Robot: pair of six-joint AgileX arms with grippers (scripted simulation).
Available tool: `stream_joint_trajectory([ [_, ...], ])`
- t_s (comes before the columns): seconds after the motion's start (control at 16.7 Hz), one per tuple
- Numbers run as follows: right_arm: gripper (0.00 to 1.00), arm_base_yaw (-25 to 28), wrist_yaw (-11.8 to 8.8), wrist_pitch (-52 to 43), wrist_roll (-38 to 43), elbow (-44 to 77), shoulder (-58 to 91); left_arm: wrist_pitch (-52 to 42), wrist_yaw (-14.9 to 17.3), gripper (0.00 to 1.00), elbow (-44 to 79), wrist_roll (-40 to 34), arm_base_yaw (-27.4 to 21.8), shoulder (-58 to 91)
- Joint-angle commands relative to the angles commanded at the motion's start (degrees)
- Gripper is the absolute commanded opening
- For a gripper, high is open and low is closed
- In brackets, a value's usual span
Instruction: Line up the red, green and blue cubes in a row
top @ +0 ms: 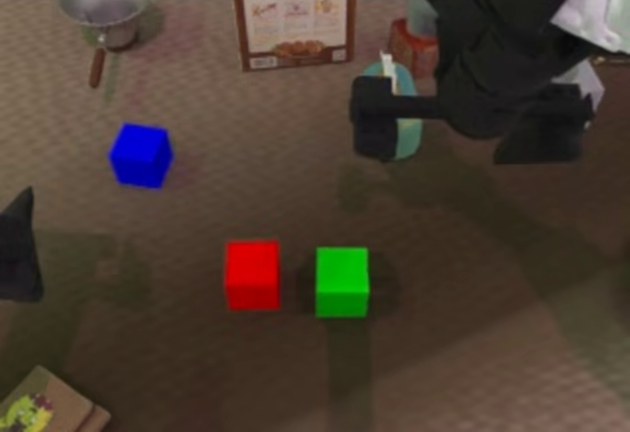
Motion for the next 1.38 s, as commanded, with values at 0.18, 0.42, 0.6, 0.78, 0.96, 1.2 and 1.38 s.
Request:
stream_joint_trajectory([
  [0.18, 1.00, -5.58, 2.14, 7.81, -6.09, -12.85, -16.65, -12.71, 1.04, 1.00, 17.37, 1.13, -2.66, 17.86],
  [0.42, 1.00, -13.76, 3.74, 19.61, -14.63, -32.86, -41.14, -29.99, 1.73, 1.00, 41.74, 2.26, -5.64, 44.93],
  [0.6, 1.00, -19.68, 3.65, 28.78, -20.62, -48.18, -58.42, -40.71, 1.57, 1.00, 57.90, 2.55, -7.03, 63.98],
  [0.78, 1.00, -25.00, 2.43, 37.91, -25.83, -62.56, -73.18, -48.35, 0.91, 1.00, 70.92, 2.30, -7.60, 79.70],
  [0.96, 1.00, -29.32, 0.33, 46.49, -29.89, -74.49, -84.66, -53.05, -0.10, 1.00, 81.43, 1.61, -7.43, 92.10],
  [1.2, 1.00, -33.51, -3.05, 56.27, -33.52, -86.34, -96.89, -56.01, -1.58, 1.00, 92.59, 0.37, -6.49, 104.53],
  [1.38, 1.00, -35.26, -5.02, 60.97, -34.87, -91.31, -102.24, -56.19, -2.46, 1.00, 97.50, -0.43, -5.75, 109.91],
])
